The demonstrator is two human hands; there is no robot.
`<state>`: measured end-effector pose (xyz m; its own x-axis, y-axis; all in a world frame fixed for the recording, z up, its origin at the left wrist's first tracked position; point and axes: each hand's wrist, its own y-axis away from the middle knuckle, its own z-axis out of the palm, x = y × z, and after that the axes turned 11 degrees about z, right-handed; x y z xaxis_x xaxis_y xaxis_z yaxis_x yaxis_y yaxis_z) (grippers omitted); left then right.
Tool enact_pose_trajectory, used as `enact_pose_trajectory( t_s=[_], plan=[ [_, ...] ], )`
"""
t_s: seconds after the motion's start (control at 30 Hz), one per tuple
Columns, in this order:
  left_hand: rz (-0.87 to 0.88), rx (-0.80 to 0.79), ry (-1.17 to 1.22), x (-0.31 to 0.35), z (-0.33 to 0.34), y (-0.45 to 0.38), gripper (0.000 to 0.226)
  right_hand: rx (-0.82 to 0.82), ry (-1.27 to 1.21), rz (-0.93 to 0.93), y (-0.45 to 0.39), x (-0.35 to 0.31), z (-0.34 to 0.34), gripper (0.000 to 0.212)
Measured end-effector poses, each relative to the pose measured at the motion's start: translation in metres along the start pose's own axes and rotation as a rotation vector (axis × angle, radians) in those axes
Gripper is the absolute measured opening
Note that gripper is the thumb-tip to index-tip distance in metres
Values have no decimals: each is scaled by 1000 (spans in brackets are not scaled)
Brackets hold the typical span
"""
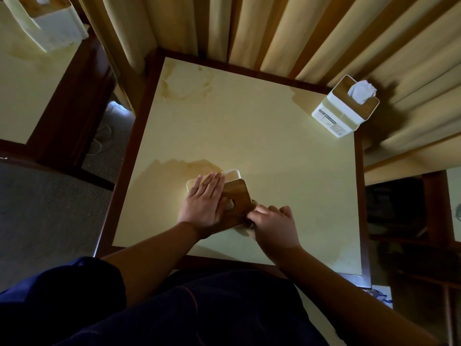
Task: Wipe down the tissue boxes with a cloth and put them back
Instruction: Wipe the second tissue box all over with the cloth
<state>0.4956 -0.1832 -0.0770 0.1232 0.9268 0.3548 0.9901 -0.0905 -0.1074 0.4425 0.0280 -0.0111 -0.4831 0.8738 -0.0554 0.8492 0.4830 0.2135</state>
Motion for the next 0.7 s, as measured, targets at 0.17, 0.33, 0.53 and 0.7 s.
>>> enact_pose_trajectory(
  t_s=[0.17,0.33,0.53,0.7],
  plan=[
    [-24,-46,10,1,-1,0,66,-124,106,3,-23,-10,-9,20],
    [6,-8,15,1,-1,-1,63,-25,45,31,-55,-24,-15,26],
    [15,10,25,1,-1,1,60,56,-35,109,-80,-37,-12,31],
    [-3,-11,26,3,-4,0,63,71,-86,110,-65,-37,-4,30]
  ],
)
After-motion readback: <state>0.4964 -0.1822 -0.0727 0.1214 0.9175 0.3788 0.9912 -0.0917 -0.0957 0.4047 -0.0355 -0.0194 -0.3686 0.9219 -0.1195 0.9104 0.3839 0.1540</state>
